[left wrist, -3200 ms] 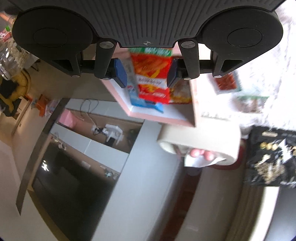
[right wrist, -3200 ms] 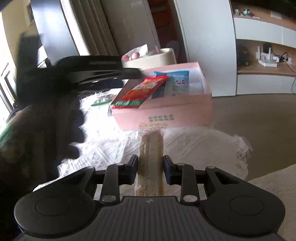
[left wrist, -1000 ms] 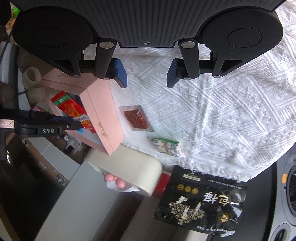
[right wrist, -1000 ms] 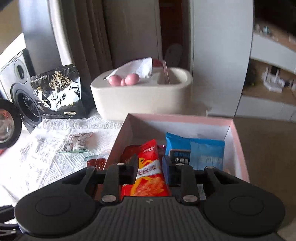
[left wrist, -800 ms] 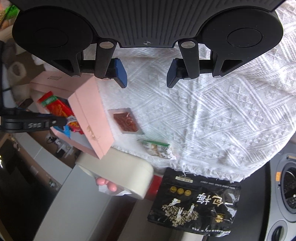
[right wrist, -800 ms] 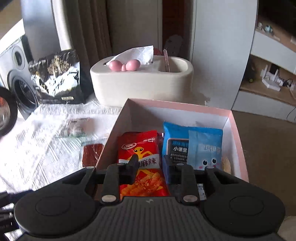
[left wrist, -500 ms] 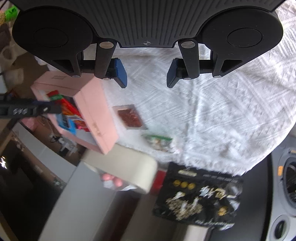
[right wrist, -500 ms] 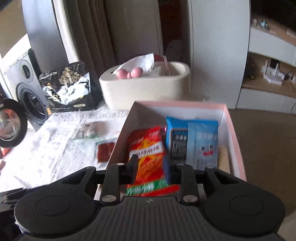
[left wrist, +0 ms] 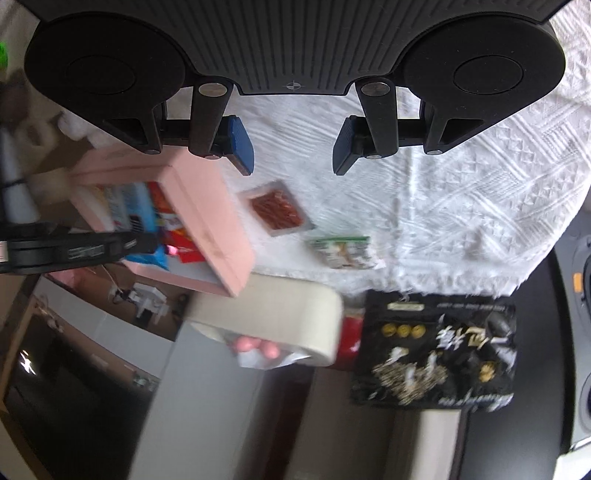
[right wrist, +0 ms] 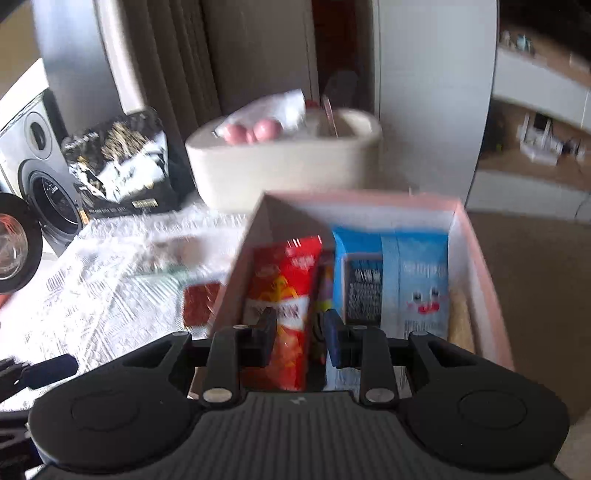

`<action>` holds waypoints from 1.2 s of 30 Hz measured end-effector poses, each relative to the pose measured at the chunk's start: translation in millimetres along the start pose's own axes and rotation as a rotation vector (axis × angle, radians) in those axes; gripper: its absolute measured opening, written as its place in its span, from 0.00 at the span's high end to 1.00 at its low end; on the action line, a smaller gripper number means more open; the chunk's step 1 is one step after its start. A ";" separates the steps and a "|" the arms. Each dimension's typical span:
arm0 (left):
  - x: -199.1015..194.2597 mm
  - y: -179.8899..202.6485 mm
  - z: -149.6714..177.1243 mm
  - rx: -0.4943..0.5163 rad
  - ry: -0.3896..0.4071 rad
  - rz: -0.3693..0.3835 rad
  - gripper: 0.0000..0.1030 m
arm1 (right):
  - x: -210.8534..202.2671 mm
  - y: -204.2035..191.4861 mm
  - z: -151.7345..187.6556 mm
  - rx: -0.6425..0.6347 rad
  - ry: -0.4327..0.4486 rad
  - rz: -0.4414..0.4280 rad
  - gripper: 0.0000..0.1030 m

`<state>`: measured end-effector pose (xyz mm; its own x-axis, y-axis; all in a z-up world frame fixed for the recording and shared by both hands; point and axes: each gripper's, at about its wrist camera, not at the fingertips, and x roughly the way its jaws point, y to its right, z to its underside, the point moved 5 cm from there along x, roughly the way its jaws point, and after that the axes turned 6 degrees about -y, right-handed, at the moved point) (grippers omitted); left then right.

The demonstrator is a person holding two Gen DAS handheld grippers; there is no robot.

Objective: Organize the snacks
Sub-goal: 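Move the open right tool back over the table toward the brown sauce packet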

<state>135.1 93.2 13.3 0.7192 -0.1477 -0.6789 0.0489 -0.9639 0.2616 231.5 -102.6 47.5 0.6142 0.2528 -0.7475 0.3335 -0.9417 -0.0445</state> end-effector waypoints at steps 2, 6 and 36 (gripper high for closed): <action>8.4 -18.4 -1.9 -0.046 -0.005 -0.005 0.49 | -10.6 -15.1 -7.2 -0.051 0.046 0.010 0.56; 14.4 -57.8 -2.9 -0.133 0.001 -0.038 0.49 | -9.5 -56.3 -18.2 -0.206 0.066 0.027 0.32; 6.8 -110.2 15.9 -0.248 0.095 0.027 0.59 | 134.1 -118.8 -69.7 -0.499 -0.332 0.166 0.78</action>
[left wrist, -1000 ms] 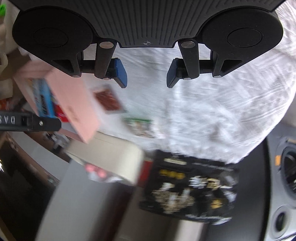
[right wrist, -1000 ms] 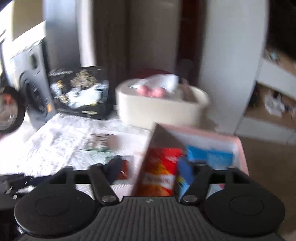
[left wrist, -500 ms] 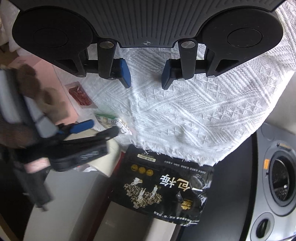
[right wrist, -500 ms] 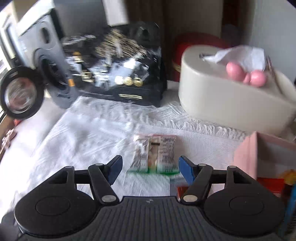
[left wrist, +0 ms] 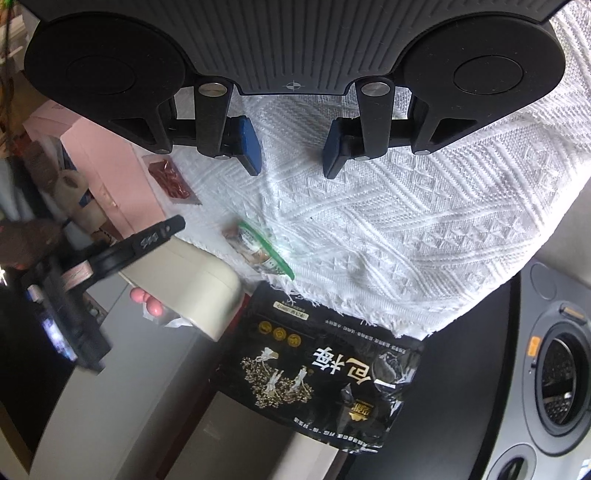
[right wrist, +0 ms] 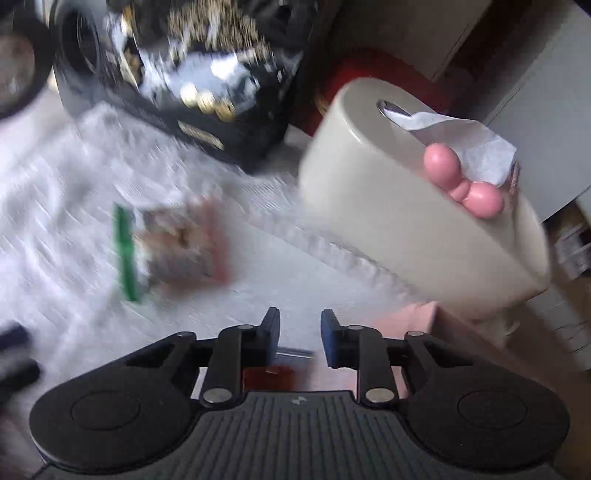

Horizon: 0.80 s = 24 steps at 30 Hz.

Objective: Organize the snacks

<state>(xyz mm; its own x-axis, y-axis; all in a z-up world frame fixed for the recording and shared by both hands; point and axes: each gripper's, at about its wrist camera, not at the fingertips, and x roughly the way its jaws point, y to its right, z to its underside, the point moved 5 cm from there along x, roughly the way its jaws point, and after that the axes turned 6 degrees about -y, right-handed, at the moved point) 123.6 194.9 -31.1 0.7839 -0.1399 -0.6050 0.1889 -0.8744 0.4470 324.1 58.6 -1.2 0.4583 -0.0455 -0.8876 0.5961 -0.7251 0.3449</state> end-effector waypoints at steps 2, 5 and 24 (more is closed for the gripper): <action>-0.6 -1.1 0.3 -0.009 0.001 0.007 0.59 | 8.7 -3.9 -0.8 -0.045 -0.014 0.067 0.78; -2.0 -3.0 0.8 -0.021 0.003 0.017 0.59 | 19.7 -9.4 0.0 -0.107 -0.014 0.126 0.79; -2.5 -3.1 0.7 -0.027 0.004 0.021 0.59 | -49.9 -33.9 67.1 -0.120 -0.025 -0.263 0.77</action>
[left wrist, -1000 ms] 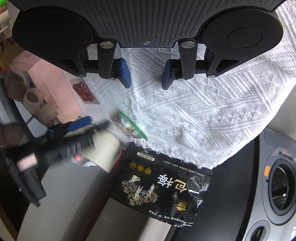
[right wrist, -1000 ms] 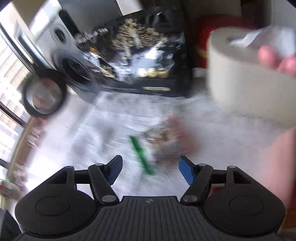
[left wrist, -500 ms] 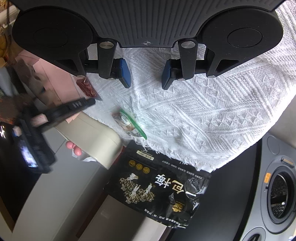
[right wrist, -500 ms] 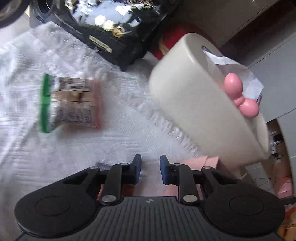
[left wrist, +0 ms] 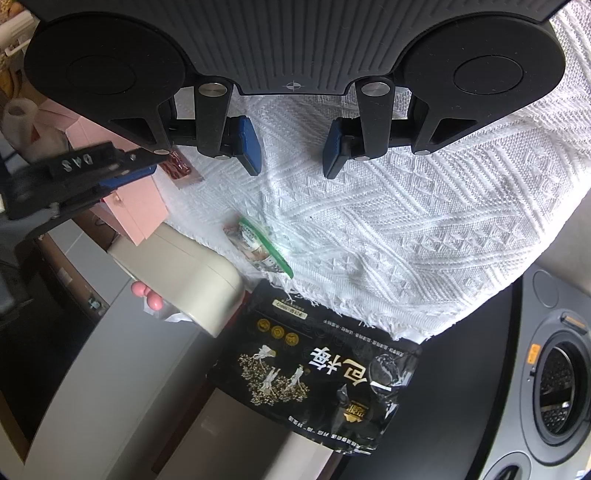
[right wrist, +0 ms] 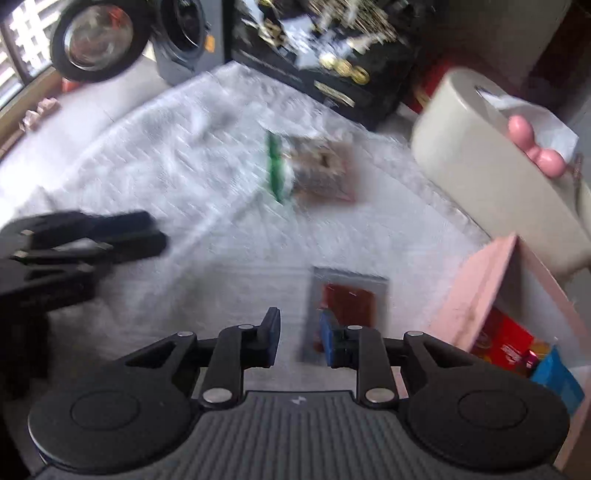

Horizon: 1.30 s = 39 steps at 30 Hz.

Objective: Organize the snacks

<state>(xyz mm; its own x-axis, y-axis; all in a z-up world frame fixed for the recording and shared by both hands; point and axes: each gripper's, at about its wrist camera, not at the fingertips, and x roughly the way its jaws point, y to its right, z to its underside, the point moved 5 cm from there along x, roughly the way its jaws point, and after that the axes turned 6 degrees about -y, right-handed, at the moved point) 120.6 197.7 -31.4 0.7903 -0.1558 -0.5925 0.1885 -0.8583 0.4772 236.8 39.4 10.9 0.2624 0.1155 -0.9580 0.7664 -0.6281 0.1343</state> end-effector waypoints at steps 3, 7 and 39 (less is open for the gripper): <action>0.2 0.1 -0.3 -0.002 0.000 0.002 0.59 | 8.9 19.1 -8.0 0.057 -0.025 0.006 0.64; -0.8 -2.0 0.3 -0.014 0.002 0.012 0.59 | 24.5 31.0 -17.2 0.057 -0.079 0.020 0.50; 48.4 110.2 -40.4 0.389 -0.256 0.113 0.59 | -16.0 -36.7 132.2 0.188 0.402 -0.060 0.51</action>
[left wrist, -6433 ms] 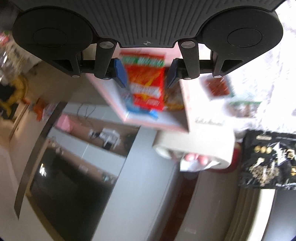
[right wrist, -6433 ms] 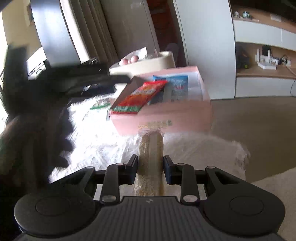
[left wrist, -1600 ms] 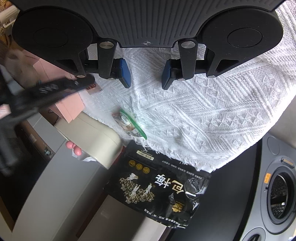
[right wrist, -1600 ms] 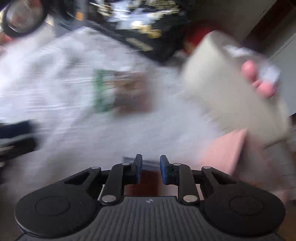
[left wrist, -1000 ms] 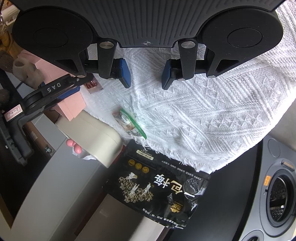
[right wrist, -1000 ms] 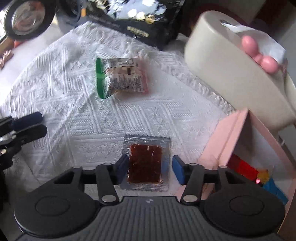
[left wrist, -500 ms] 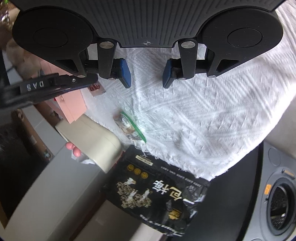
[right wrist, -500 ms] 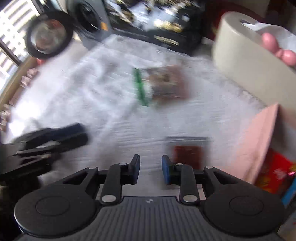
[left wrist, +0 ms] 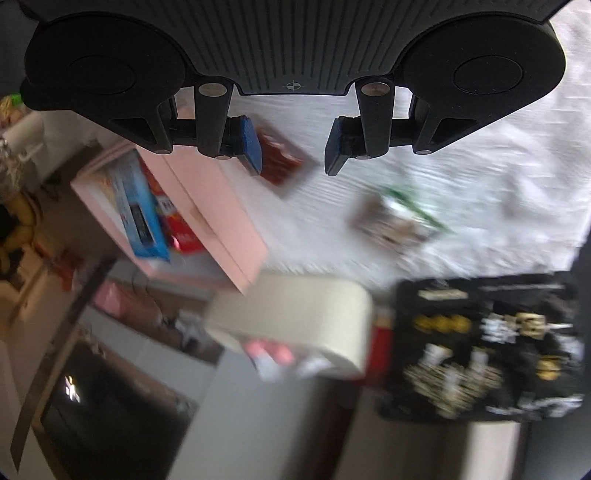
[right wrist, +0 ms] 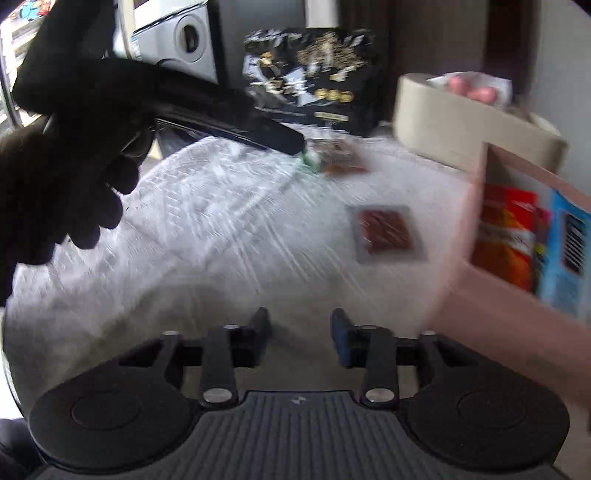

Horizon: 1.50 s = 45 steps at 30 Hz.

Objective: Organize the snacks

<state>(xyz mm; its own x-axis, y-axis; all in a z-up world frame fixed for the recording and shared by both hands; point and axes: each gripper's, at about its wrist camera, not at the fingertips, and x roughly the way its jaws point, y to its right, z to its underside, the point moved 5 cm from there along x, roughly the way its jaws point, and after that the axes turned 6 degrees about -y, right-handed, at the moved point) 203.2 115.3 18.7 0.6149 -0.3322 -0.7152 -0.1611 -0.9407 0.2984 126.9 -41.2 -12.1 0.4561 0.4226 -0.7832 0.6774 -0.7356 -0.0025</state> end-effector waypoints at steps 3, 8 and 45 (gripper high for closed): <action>27.5 25.0 -0.2 0.019 -0.035 -0.036 0.59 | -0.7 9.8 12.3 0.038 0.053 0.020 0.44; 55.6 51.8 3.5 0.140 -0.040 -0.166 0.59 | -0.2 22.2 19.0 0.121 0.099 -0.041 0.42; 62.1 6.8 -8.6 0.022 -0.023 -0.367 0.48 | 5.9 34.2 18.1 0.186 0.121 -0.095 0.40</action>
<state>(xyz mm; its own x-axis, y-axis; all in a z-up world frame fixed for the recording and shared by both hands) 246.9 88.9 -18.3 0.6170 0.0263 -0.7865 0.0502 -0.9987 0.0060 142.3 -73.4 -28.1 0.4688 0.5466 -0.6939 0.6077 -0.7697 -0.1958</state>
